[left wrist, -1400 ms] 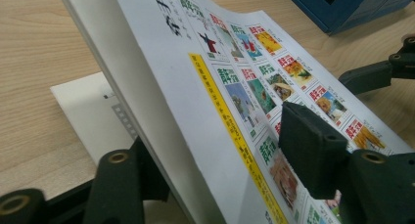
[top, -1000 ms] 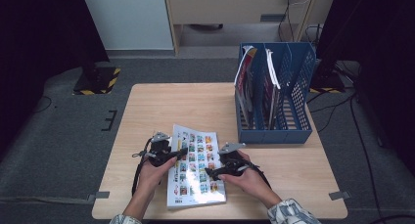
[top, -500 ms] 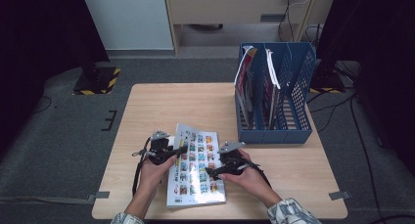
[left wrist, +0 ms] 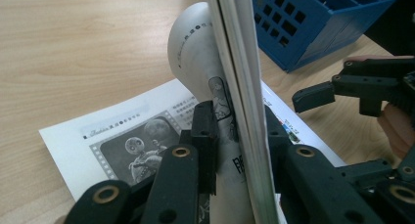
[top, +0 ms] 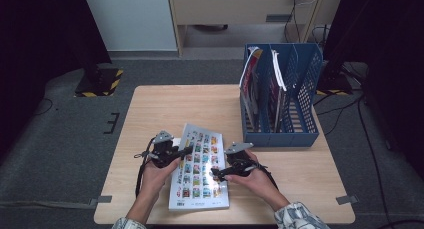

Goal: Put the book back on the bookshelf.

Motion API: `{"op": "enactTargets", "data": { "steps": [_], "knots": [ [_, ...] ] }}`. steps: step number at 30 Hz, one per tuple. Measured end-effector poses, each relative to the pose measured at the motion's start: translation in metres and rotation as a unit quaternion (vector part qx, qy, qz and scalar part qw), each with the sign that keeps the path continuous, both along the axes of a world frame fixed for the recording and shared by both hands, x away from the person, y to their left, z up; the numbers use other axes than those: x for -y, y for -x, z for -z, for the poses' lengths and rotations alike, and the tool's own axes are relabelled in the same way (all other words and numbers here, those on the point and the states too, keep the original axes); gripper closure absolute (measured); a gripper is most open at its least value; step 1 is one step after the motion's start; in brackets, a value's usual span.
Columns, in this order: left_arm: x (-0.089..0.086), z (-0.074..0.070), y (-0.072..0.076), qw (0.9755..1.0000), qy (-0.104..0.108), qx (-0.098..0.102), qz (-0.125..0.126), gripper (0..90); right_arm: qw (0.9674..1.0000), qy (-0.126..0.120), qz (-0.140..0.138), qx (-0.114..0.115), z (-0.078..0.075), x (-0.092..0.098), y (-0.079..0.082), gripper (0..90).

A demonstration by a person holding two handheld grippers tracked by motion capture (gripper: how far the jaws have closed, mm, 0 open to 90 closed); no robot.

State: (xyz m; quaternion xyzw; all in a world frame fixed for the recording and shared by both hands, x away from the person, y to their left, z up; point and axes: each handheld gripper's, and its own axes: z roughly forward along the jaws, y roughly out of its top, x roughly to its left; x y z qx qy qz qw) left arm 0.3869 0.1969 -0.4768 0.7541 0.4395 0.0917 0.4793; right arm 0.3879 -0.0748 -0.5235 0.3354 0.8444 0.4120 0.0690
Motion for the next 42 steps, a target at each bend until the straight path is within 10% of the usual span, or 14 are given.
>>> {"op": "enactTargets", "data": {
  "steps": [34,42],
  "knots": [
    [-0.011,-0.005,0.001,0.9997,0.019,0.015,-0.009,75.6,0.9951,-0.06,-0.007,-0.078,0.01,-0.016,-0.026,5.6],
    [-0.014,0.013,-0.004,0.9987,-0.029,-0.001,-0.042,72.2,0.9956,-0.049,-0.002,-0.08,0.008,-0.018,-0.029,10.7]
  ]
}}
